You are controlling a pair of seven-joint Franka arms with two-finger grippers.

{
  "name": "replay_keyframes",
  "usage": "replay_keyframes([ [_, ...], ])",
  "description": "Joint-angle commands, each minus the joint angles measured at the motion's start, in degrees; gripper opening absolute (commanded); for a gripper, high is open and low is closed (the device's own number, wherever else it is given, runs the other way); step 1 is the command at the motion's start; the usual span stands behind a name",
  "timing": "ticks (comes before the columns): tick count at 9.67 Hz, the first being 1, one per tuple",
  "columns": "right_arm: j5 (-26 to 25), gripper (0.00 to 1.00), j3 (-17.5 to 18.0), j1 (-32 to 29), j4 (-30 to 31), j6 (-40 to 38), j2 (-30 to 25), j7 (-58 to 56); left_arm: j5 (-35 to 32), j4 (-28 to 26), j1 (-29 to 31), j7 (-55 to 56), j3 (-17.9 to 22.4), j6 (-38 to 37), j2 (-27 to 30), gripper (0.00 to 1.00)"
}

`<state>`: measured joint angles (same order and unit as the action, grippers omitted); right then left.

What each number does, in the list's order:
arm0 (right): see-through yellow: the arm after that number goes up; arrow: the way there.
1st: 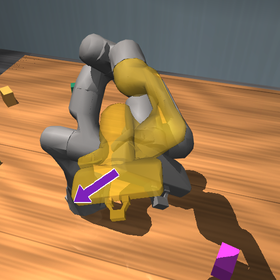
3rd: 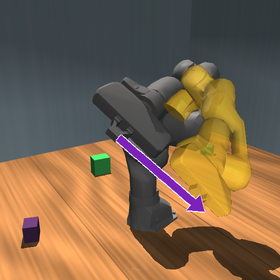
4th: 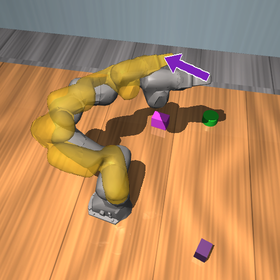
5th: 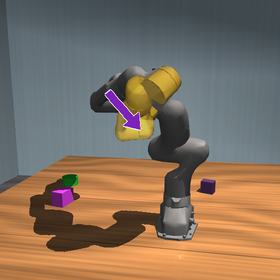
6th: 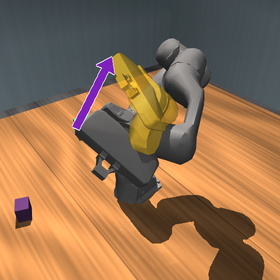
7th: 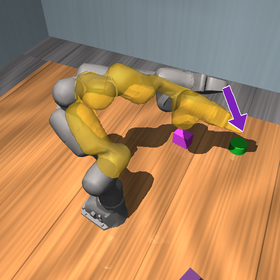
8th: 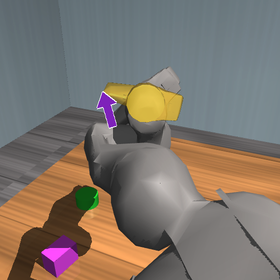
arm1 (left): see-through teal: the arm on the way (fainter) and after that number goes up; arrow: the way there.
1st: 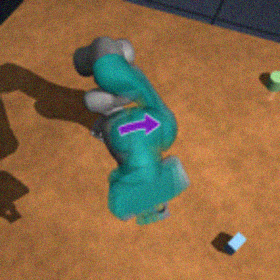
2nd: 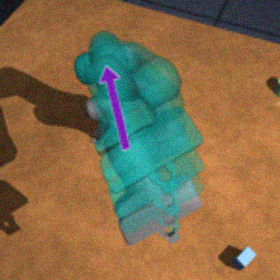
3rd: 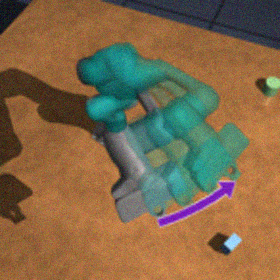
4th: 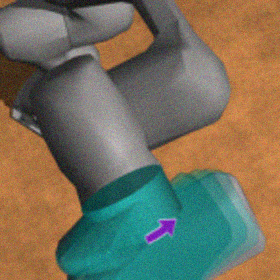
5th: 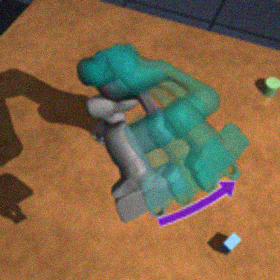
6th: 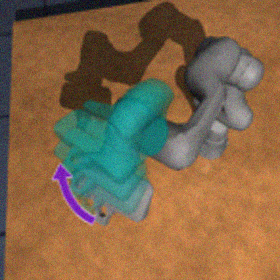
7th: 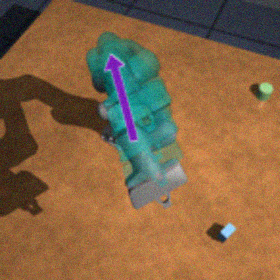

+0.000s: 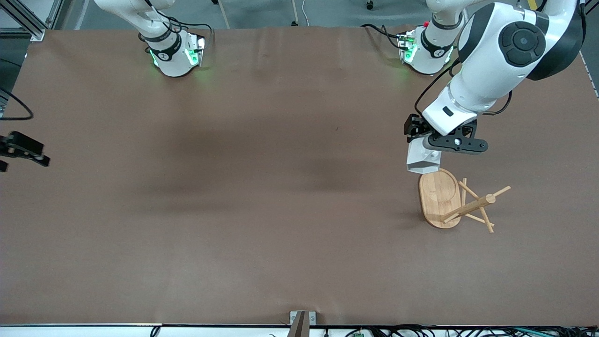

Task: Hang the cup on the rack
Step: 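Move the cup with the left gripper over the wooden stand's peg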

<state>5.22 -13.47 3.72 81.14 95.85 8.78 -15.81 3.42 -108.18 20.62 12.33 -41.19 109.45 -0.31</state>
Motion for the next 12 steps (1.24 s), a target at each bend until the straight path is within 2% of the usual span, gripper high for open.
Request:
replay_keyframes([
  [1,-1.18,1.0,0.03,-1.34,-5.09,-8.52,-1.04,0.6,0.27,-0.02,0.47,-0.9,-0.47,-0.37,-0.31,0.01],
  [2,-1.79,1.0,0.11,-1.52,-4.85,-12.32,-3.66,0.87,0.27,0.33,0.74,-1.51,-0.38,-0.81,-0.48,0.0],
  [3,-3.45,1.0,0.11,-1.44,-1.2,-10.79,-6.21,1.04,0.36,0.16,2.83,-3.69,-0.38,-0.73,-0.66,0.0],
  [4,-4.25,1.0,0.2,-1.44,3.36,-6.86,-8.67,1.31,0.53,-0.53,2.24,-6.85,0.75,-0.21,-0.92,0.0],
  [5,-4.34,1.0,0.12,-1.53,5.76,-4.21,-9.48,1.4,0.44,-1.93,-1.94,-7.75,5.63,-0.2,-0.84,0.0],
  [6,-4.52,1.0,0.11,-1.79,4.3,-3.75,-8.96,2.35,0.44,-3.25,-7.9,-8.89,12.73,-0.12,-0.66,0.0],
  [8,-3.73,1.0,0.11,-2.49,2.27,-4.18,-7.55,2.45,0.53,-6.32,-10.85,-9.25,15.34,2.59,-0.4,0.0],
  [10,-4.17,1.0,0.2,-1.71,3.14,-4.27,-7.81,2.89,0.71,-9.23,-15.76,-11.88,21.03,6.2,-0.48,0.0],
  [12,-4.43,1.0,0.9,-2.05,4.37,-4.36,-7.9,4.64,0.71,-9.77,-18.24,-14.59,23.95,7.09,-1.01,0.0],
])
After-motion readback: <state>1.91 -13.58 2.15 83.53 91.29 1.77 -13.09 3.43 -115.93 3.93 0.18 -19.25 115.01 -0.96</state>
